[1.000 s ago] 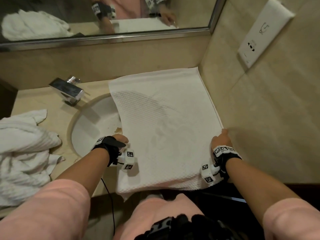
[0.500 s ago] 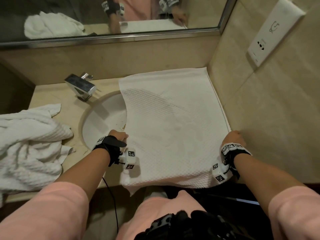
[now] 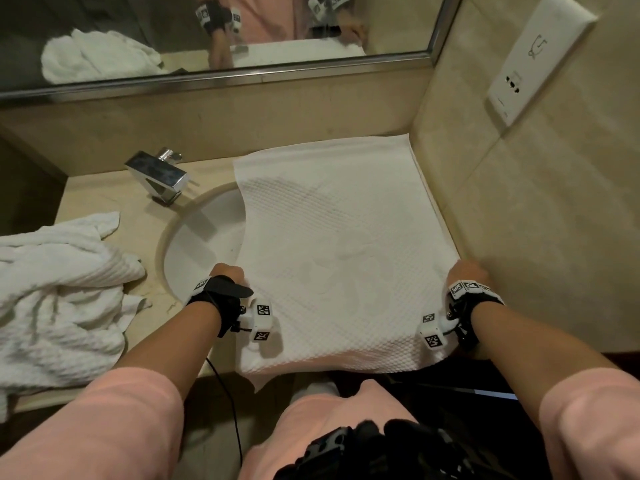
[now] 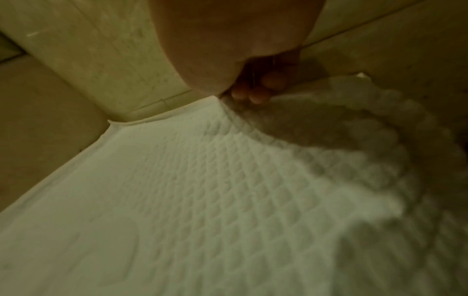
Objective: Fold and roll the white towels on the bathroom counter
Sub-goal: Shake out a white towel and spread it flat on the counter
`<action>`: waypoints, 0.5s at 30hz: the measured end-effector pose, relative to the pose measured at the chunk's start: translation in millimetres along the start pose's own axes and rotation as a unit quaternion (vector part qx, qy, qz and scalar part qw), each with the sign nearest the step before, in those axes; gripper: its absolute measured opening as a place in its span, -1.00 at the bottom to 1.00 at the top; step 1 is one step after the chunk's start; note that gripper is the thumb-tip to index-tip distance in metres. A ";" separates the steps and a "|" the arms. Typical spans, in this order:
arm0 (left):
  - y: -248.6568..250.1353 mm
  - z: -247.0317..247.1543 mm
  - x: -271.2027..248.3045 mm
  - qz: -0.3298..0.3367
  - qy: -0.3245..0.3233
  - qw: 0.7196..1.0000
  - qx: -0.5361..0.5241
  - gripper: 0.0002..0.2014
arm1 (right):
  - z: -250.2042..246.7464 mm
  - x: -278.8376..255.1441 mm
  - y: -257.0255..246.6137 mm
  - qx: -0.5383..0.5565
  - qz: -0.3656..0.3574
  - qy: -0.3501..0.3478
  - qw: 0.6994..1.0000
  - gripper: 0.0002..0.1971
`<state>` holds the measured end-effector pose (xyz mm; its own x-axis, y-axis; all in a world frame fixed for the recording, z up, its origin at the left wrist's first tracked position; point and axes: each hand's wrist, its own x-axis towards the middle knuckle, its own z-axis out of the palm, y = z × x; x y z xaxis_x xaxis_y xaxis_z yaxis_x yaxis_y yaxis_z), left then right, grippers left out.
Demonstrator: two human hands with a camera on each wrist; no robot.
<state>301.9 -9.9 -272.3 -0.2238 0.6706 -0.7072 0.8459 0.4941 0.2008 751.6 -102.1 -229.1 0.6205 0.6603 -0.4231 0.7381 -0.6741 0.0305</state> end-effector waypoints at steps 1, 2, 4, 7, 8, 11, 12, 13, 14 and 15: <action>-0.7 2.5 3.5 0.020 -0.006 0.999 0.033 -0.60 | 2.8 1.0 1.8 0.013 0.016 0.019 1.000 -0.74; -2.8 3.4 9.0 0.042 -0.025 0.998 0.034 -0.59 | 5.7 3.0 4.3 0.025 0.022 0.025 0.999 -0.74; -10.2 7.3 21.8 0.051 -0.071 0.996 0.031 -0.52 | 10.9 4.8 6.6 0.047 0.034 0.051 0.997 -0.73; -12.0 6.6 31.3 0.065 -0.095 0.993 0.003 -0.31 | 14.9 6.4 -0.4 0.100 0.040 0.088 0.990 -0.62; -8.0 6.9 26.8 0.057 -0.098 0.993 -0.013 -0.35 | 13.8 8.9 -5.0 0.125 0.033 0.086 0.988 -0.60; 14.3 2.3 15.1 0.046 0.002 0.997 -0.064 -0.59 | 8.7 18.3 -26.7 0.200 -0.023 0.069 0.977 -0.62; 20.9 1.0 14.5 0.037 0.033 0.996 -0.078 -0.61 | 8.6 24.0 -34.6 0.214 -0.050 0.071 0.973 -0.63; 25.9 1.6 21.3 0.029 0.042 0.995 -0.091 -0.62 | 8.1 29.0 -42.8 0.222 -0.076 0.075 0.969 -0.62; 33.5 0.1 22.6 0.032 0.042 0.992 -0.112 -0.63 | 7.2 34.1 -51.5 0.220 -0.097 0.077 0.968 -0.61; 41.0 -1.4 24.3 0.030 0.032 0.992 -0.121 -0.62 | 5.8 38.5 -58.4 0.212 -0.108 0.073 0.969 -0.60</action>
<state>330.5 27.5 -280.3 -0.2122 0.7329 -0.6464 0.7201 0.5644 0.4036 730.9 -39.2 -252.4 0.5179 0.8199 -0.2440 0.6991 -0.5701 -0.4317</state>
